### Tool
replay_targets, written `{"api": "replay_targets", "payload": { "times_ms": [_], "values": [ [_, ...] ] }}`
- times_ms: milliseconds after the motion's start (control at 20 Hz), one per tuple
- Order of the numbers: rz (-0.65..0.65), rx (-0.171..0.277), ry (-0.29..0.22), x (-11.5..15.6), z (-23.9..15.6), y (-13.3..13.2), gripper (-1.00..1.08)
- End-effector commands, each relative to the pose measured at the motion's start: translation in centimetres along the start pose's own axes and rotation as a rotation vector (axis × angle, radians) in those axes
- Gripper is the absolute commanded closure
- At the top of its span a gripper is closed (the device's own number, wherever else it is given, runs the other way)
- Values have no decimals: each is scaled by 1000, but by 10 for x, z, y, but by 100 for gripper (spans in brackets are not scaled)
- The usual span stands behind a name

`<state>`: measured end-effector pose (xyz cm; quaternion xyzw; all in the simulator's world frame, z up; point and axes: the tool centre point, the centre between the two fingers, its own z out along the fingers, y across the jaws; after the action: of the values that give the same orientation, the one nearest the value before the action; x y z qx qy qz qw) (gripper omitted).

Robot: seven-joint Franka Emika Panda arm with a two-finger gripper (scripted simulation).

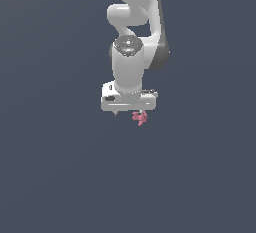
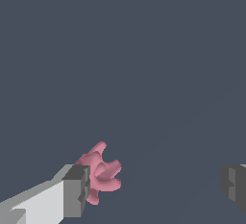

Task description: Pick up the object and move it to a goal position.

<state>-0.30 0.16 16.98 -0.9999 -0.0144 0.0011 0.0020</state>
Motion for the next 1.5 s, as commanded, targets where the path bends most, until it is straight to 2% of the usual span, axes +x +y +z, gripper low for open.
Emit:
{"api": "replay_targets", "payload": {
  "times_ms": [0, 400, 1050, 1450],
  "values": [
    [-10, 0, 0, -1, 2, -1, -92],
    [-125, -5, -1, -12, 18, -12, -92],
    [-498, -8, -1, -53, 65, -50, -92],
    [-623, -5, 1, -69, 79, -63, -92]
  ]
}}
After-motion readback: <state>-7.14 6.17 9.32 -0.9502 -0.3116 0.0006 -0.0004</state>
